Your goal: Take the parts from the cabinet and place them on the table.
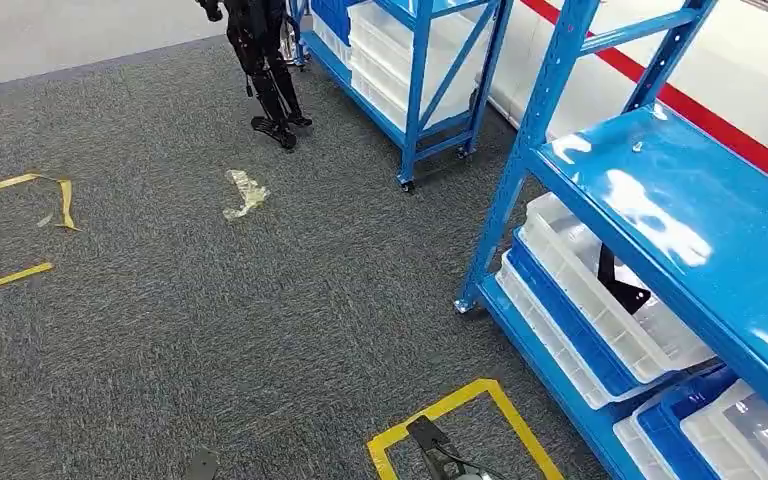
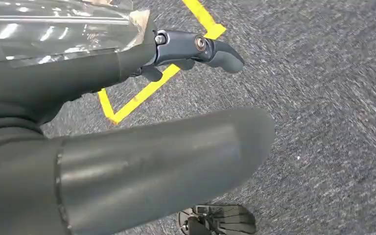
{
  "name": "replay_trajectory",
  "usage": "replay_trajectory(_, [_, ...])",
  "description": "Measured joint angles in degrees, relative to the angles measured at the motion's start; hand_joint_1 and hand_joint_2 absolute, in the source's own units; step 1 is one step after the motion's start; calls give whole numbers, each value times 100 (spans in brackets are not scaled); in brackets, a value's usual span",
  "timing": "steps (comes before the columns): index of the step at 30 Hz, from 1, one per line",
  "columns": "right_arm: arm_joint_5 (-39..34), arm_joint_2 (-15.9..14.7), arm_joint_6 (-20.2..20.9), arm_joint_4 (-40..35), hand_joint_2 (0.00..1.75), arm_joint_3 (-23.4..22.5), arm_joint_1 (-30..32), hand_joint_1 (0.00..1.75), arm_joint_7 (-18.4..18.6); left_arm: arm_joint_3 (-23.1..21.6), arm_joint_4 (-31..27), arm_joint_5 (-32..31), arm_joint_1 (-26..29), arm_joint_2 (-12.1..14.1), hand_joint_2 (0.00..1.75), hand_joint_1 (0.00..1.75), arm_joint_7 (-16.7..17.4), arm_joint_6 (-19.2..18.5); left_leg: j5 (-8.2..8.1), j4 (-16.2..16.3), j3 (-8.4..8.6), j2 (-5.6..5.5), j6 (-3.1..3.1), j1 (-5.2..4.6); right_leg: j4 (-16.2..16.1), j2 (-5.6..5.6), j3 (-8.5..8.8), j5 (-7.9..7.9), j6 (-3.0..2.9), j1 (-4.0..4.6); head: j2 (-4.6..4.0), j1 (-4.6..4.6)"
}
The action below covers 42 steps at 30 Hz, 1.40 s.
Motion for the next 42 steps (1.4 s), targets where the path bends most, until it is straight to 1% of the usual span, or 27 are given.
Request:
replay_trajectory(2, [0,0,0,0,0,-13,13,0,0,4,20,0,9,5,0,0,0,0,-8,1,-6,117,14,-15,907,-29,-442,-324,-20,-6,0,-4])
replay_trajectory(3, [0,-2,0,4,0,-26,31,0,0,4,26,0,9,9,0,0,0,-2,-11,1,-8,171,16,-16,1150,-33,-562,-364,8,-12,0,-2])
replay_trajectory(10, [0,-7,0,4,0,-28,46,0,0,4,35,0,7,11,0,0,0,0,-12,2,-7,210,14,-15,1096,-39,-536,-319,41,-17,0,-2])
replay_trajectory(11, [13,-13,0,7,0,-42,45,0,0,4,48,13,6,13,0,0,-7,0,-22,3,1,302,-3,-7,122,-130,-25,48,155,-38,0,-2])
replay_trajectory(12, [33,-11,0,4,0,-59,36,0,0,2,52,28,4,15,0,0,-9,0,-35,9,17,343,-31,-22,-503,-343,334,212,178,-36,0,4])
replay_trajectory(13, [61,2,0,4,0,-81,17,0,0,0,57,61,4,26,0,0,-9,7,-73,8,41,439,-137,-66,-616,-316,391,237,31,24,0,-4])
replay_trajectory(14, [98,-9,-2,7,0,-136,18,0,0,-37,57,68,-5,18,0,0,-9,13,-214,143,9,299,-260,3,-667,-152,432,279,-103,-51,0,-20])
replay_trajectory(15, [109,-9,-2,7,0,-149,11,0,-2,-42,57,68,-4,18,0,0,-7,17,-425,473,-141,173,-266,8,-666,-127,436,281,-182,-52,0,-31])
replay_trajectory(17, [114,11,-2,7,0,-181,17,0,-2,-48,59,70,16,18,0,0,11,20,-828,1358,-580,77,-290,7,-664,-48,434,271,-200,-30,0,-33])
replay_trajectory(18, [127,13,-2,7,0,-210,33,0,-2,-55,59,70,24,20,0,0,17,20,-905,1679,-759,71,-297,9,-664,-3,435,271,-200,-19,0,-31])
replay_trajectory(19, [131,9,-2,7,0,-227,47,0,-2,-63,59,70,28,20,0,0,24,20,-834,1716,-808,71,-295,9,-662,47,440,271,-199,-15,0,-31])
replay_trajectory(20, [138,7,-2,7,0,-238,52,0,-2,-68,59,68,28,20,0,0,31,20,-637,1491,-720,71,-287,14,-660,100,449,270,-197,-16,0,-31])
replay_trajectory(22, [162,15,-2,7,0,-269,49,0,-2,-77,59,68,23,26,0,0,48,20,-127,574,-270,12,-269,32,-656,212,477,269,-192,-21,-2,-33])
replay_trajectory(23, [164,24,-2,7,0,-275,48,0,-4,-79,59,68,21,33,0,0,52,26,-22,178,-84,-166,-260,59,-650,249,471,267,-184,-21,-2,-33])
replay_trajectory(24, [164,24,-2,7,0,-280,37,0,-4,-81,59,68,18,31,0,0,55,26,-85,43,-19,-278,-261,59,-603,278,426,244,-140,66,-2,-33])
replay_trajectory(27, [173,24,-2,7,0,-308,61,0,-4,-85,59,70,18,24,0,0,70,33,-48,67,-27,-165,-144,-12,-665,370,390,311,-40,2,0,-26])
replay_trajectory(28, [173,20,-2,9,0,-315,64,0,-4,-87,59,70,14,18,0,0,72,33,-5,13,-7,-109,-80,15,-655,381,332,298,-2,30,0,-26])
replay_trajectory(29, [177,20,-2,7,0,-317,65,0,-4,-87,57,70,11,18,0,0,72,35,13,-12,14,-63,-49,11,-544,180,298,242,7,5,0,-24])
replay_trajectory(30, [184,24,-2,7,0,-319,55,0,-4,-87,55,70,11,18,0,0,72,37,12,-19,15,-24,-4,8,-261,39,153,92,-9,19,0,6])
replay_trajectory(32, [197,22,-2,9,0,-319,48,0,-4,-85,55,74,25,18,0,0,74,35,4,-19,9,98,13,-11,688,-24,-314,-277,-41,11,0,7])
replay_trajectory(33, [199,22,-2,9,0,-321,61,0,-4,-83,55,76,26,20,0,0,74,35,1,-18,3,154,16,-12,1074,-29,-508,-382,-28,4,0,9])
replay_trajectory(34, [201,15,-2,9,0,-323,78,0,-2,-83,55,76,25,22,0,0,74,35,0,-18,4,197,15,-11,1178,-35,-565,-375,8,-7,0,9])
replay_trajectory(36, [212,11,-2,11,0,-334,84,0,0,-83,55,79,25,18,0,0,74,35,-6,-17,9,274,5,-1,611,-73,-281,-126,108,-33,0,13])
replay_trajectory(37, [216,9,-2,11,0,-345,77,0,0,-85,55,81,24,13,0,0,74,35,-14,-15,17,314,-9,6,47,-145,23,68,160,-39,0,6])
replay_trajectory(38, [223,11,-2,11,0,-358,70,0,0,-85,55,85,23,13,0,0,74,35,-26,-13,32,352,-35,3,-508,-313,341,214,181,-40,0,18])
replay_trajectory(39, [229,15,-2,11,0,-361,55,0,0,-85,55,85,25,18,0,0,74,35,-59,6,33,375,-88,-55,-645,-424,412,219,131,1,0,28])
replay_trajectory(42, [232,9,-2,11,0,-367,61,0,0,-85,55,87,21,13,0,0,74,35,-49,-48,88,467,-181,-28,-645,-272,407,242,-6,51,0,-4])
